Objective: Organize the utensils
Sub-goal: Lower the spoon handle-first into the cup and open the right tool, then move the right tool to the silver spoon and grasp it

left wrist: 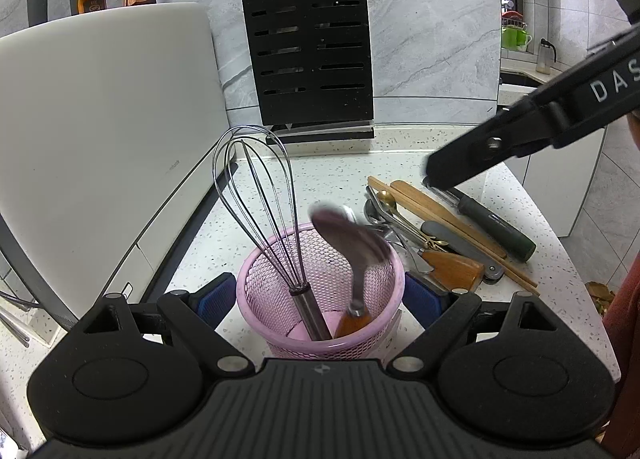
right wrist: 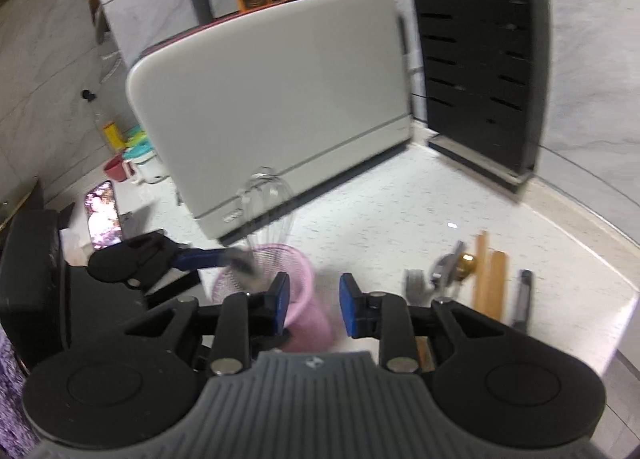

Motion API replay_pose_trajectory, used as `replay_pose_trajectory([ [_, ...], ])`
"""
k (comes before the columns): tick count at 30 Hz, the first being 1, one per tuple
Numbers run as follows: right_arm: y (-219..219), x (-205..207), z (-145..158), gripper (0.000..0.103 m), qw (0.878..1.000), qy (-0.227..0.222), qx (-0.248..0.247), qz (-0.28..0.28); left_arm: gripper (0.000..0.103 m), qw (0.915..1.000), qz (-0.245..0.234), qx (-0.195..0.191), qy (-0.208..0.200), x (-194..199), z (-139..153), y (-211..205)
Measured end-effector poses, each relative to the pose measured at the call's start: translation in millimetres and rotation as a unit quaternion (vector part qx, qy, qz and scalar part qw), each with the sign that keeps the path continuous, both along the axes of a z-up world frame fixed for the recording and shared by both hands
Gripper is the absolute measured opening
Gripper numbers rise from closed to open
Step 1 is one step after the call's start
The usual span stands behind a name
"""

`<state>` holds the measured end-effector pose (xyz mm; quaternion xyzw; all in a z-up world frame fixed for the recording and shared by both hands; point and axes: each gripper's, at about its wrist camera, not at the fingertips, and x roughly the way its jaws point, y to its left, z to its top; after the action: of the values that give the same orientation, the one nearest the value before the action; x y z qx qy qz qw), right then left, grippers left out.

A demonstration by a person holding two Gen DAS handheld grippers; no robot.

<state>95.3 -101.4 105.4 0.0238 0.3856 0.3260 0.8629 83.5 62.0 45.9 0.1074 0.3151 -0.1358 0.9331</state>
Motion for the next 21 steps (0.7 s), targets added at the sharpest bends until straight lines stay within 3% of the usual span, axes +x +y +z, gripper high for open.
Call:
replay_pose_trajectory([
  [5, -21, 5, -11, 0.026, 0.999, 0.020, -0.035, -0.029, 0.103, 1.0000, -0.001, 0.000, -0.001, -4, -1, 2],
  [11, -38, 20, -39, 0.025, 0.994, 0.088, -0.054, -0.048, 0.103, 1.0000, -0.002, 0.001, -0.001, -3, -1, 1],
  [16, -36, 29, -56, 0.025, 0.989, 0.124, -0.069, -0.045, 0.103, 1.0000, -0.001, 0.001, -0.001, -3, -2, 1],
  [21, -27, 38, -58, 0.024, 0.987, 0.132, -0.083, -0.039, 0.103, 1.0000, -0.001, 0.001, -0.001, -3, -2, 1],
])
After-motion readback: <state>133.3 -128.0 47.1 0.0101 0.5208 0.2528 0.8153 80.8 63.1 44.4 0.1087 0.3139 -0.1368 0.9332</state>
